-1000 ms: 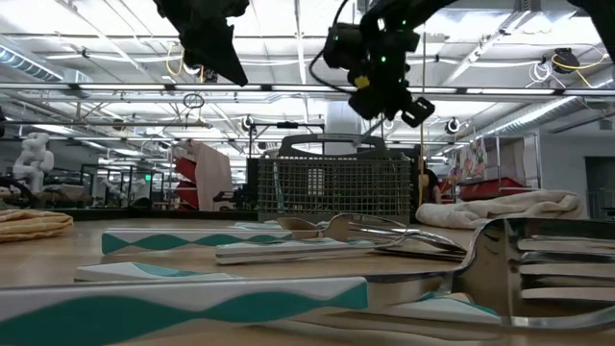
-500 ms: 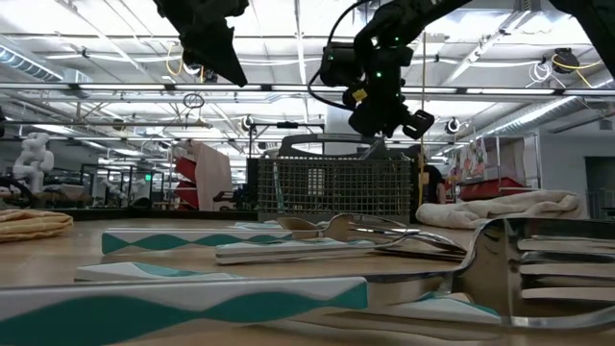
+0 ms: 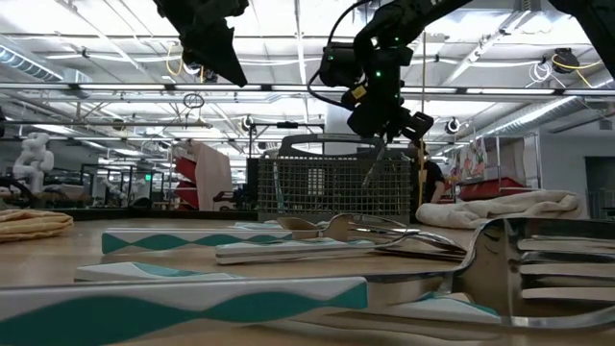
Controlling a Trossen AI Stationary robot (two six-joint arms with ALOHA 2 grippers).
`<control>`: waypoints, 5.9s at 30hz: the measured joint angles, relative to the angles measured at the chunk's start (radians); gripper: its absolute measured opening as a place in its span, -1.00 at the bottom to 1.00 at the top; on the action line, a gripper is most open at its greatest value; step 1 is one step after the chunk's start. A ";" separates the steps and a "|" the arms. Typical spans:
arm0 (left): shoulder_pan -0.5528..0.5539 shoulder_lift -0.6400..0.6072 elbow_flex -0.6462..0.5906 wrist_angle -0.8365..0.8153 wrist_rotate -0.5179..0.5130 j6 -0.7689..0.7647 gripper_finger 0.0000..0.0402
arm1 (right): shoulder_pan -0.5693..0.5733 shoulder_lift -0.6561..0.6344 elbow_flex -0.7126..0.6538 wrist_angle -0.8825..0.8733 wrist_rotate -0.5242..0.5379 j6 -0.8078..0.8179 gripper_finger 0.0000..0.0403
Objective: Sort silverware
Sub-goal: Put the spoon into the silverware basket, then put the knife into the silverware basket
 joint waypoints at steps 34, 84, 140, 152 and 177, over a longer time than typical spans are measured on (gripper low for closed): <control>0.000 0.000 0.000 0.003 -0.008 -0.001 -0.96 | 0.060 -0.346 -0.002 -0.402 -0.459 1.373 -0.16; 0.001 0.000 0.000 0.054 0.064 0.028 -0.96 | 0.089 -0.361 -0.788 -0.114 -0.919 1.805 0.24; 0.001 0.000 0.000 0.045 0.060 0.025 -0.96 | 0.175 -0.332 -0.371 0.602 -0.896 1.609 -1.00; 0.001 0.000 0.000 0.045 0.046 0.026 -0.96 | -0.079 -0.325 -0.340 1.074 -0.904 1.359 -1.00; 0.047 0.000 0.000 0.045 0.038 0.027 -0.96 | -0.180 -0.113 -0.340 1.307 -0.954 1.246 -0.94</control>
